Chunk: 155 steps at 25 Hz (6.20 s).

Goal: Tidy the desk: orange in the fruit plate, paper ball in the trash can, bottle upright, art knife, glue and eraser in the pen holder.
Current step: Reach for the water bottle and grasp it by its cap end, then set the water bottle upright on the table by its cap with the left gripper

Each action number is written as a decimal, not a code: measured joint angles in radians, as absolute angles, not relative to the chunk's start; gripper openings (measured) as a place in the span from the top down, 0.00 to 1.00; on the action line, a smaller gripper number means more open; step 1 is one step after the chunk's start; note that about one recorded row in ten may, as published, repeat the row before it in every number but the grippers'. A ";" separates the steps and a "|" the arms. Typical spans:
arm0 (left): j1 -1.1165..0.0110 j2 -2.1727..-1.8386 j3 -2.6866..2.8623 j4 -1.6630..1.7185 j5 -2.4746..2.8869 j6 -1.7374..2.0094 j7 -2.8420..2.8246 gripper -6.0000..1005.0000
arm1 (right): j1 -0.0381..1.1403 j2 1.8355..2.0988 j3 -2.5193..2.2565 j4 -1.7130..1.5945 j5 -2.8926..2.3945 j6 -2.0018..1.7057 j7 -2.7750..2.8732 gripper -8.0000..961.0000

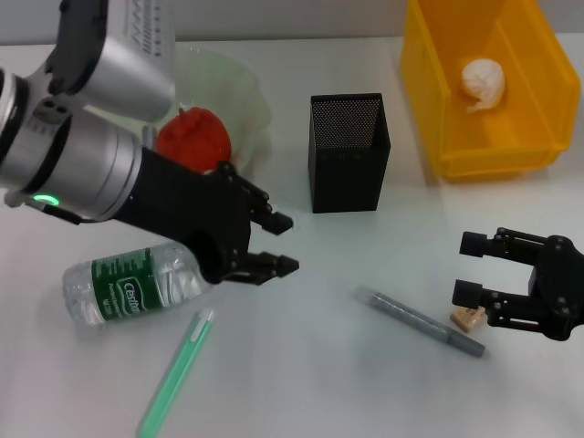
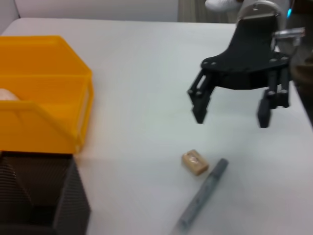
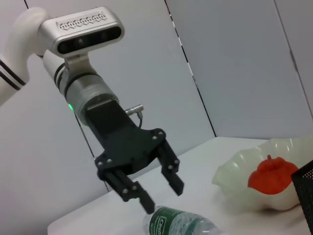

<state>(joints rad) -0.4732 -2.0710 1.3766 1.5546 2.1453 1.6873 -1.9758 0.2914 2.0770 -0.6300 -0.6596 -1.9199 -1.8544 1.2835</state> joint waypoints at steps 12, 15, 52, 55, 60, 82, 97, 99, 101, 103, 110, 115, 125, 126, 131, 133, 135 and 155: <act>-0.596 -2.079 1.518 1.449 2.306 1.587 -2.045 0.52 | 0.312 2.077 -0.629 -0.648 -1.917 -1.853 1.286 0.23; -0.625 -2.080 1.572 1.427 2.352 1.556 -2.081 0.51 | 0.315 2.077 -0.629 -0.647 -1.916 -1.853 1.289 0.23; -0.691 -2.080 1.679 1.353 2.562 1.550 -2.211 0.34 | 0.331 2.077 -0.629 -0.598 -1.911 -1.831 1.269 0.23; -0.695 -2.080 1.695 1.343 2.580 1.537 -2.220 0.34 | 0.331 2.077 -0.629 -0.597 -1.911 -1.830 1.267 0.23; -0.696 -2.080 1.701 1.336 2.583 1.523 -2.221 0.34 | 0.331 2.077 -0.629 -0.595 -1.911 -1.830 1.266 0.23; -0.744 -2.080 1.718 1.213 2.623 1.467 -2.250 0.36 | 0.331 2.076 -0.629 -0.568 -1.912 -1.820 1.245 0.23; -0.787 -2.080 1.763 1.146 2.663 1.439 -2.317 0.40 | 0.331 2.077 -0.629 -0.567 -1.916 -1.818 1.244 0.23; -0.789 -2.080 1.765 1.145 2.663 1.440 -2.316 0.42 | 0.331 2.077 -0.629 -0.567 -1.916 -1.818 1.244 0.23; -0.792 -2.080 1.769 1.140 2.665 1.439 -2.316 0.45 | 0.331 2.077 -0.629 -0.567 -1.916 -1.818 1.244 0.23; -0.793 -2.080 1.769 1.139 2.665 1.437 -2.317 0.47 | 0.331 2.077 -0.629 -0.568 -1.916 -1.818 1.244 0.23; -0.792 -2.080 1.763 1.155 2.665 1.436 -2.318 0.54 | 0.331 2.077 -0.629 -0.568 -1.914 -1.818 1.244 0.23; -0.762 -2.080 1.752 1.251 2.652 1.454 -2.312 0.55 | 0.331 2.077 -0.629 -0.568 -1.913 -1.818 1.244 0.23; -0.665 -2.074 1.681 1.450 2.567 1.482 -2.251 0.54 | 0.332 2.075 -0.629 -0.568 -1.911 -1.818 1.244 0.23; -0.658 -2.074 1.667 1.461 2.550 1.486 -2.241 0.54 | 0.332 2.075 -0.629 -0.568 -1.911 -1.818 1.244 0.23; -0.619 -2.074 1.611 1.511 2.478 1.481 -2.190 0.54 | 0.335 2.074 -0.629 -0.569 -1.911 -1.818 1.244 0.23; -0.608 -2.073 1.591 1.521 2.462 1.475 -2.176 0.54 | 0.337 2.074 -0.629 -0.569 -1.911 -1.818 1.244 0.23; -0.599 -2.074 1.564 1.523 2.436 1.472 -2.152 0.54 | 0.339 2.074 -0.629 -0.568 -1.912 -1.818 1.244 0.23; -0.536 -2.071 1.427 1.515 2.288 1.427 -2.016 0.53 | 0.344 2.075 -0.629 -0.568 -1.911 -1.818 1.244 0.23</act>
